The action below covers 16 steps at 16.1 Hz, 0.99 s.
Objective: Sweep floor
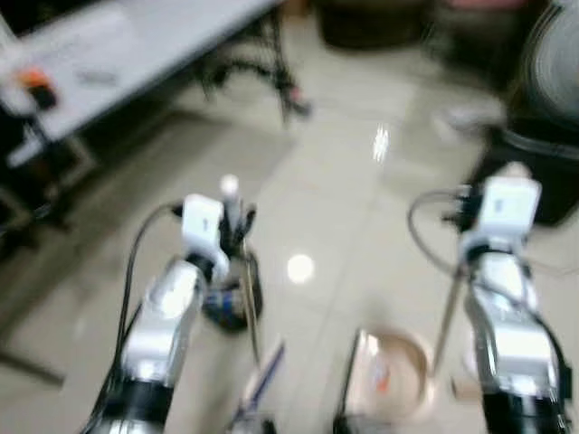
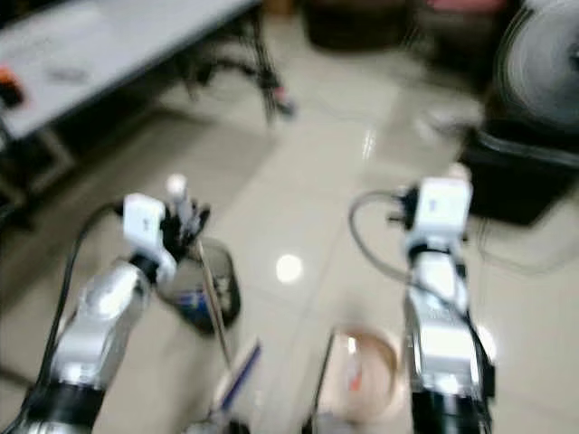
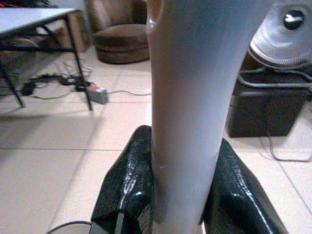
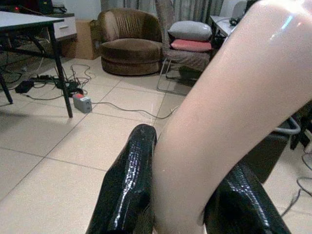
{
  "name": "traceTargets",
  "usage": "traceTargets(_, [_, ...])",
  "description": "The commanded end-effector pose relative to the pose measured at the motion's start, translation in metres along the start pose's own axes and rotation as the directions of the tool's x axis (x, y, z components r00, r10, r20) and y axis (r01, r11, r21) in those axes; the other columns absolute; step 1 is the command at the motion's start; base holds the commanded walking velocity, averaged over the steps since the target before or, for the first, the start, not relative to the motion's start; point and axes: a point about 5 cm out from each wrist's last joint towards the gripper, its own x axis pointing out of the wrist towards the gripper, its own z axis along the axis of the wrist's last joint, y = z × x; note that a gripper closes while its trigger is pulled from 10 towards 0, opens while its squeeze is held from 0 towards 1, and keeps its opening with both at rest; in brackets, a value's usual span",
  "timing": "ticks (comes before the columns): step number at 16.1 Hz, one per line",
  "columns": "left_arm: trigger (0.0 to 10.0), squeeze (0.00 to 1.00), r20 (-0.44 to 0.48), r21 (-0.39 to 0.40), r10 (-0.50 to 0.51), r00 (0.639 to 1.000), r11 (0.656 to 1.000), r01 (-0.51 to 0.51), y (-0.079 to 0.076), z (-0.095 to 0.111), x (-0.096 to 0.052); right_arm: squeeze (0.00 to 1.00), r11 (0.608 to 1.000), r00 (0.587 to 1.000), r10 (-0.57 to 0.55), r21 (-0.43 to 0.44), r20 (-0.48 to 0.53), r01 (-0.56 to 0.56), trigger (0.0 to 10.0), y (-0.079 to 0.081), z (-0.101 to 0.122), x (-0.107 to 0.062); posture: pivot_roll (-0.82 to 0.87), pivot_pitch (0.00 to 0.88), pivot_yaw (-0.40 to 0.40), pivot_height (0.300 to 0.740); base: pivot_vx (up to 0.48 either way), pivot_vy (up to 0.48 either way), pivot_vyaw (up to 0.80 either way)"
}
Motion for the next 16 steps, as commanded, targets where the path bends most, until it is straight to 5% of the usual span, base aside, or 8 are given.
traceTargets(1, [10.0,0.00,0.034,0.026,0.008,0.999,1.000,-0.009,0.003,0.010,0.003,0.00,1.000,0.998,0.014,-0.006,0.057,-0.014,10.0,0.003,0.015,-0.001,-0.05,0.093,0.101,0.740,0.000,0.000,-0.80])
traceTargets(9, [10.0,0.00,0.065,0.036,0.001,0.998,0.999,-0.003,0.000,0.016,0.005,0.00,1.000,1.000,-0.013,0.016,0.011,0.012,10.0,0.003,0.008,-0.011,-0.06,0.095,0.111,0.740,0.000,0.000,-0.80])
traceTargets(16, [10.0,0.00,0.093,0.056,0.048,0.994,0.997,-0.054,0.001,0.020,0.007,0.00,0.999,0.992,-0.007,-0.050,0.124,0.014,10.0,-0.004,0.026,-0.004,-0.08,0.095,0.077,0.740,0.000,-0.106,-0.63])
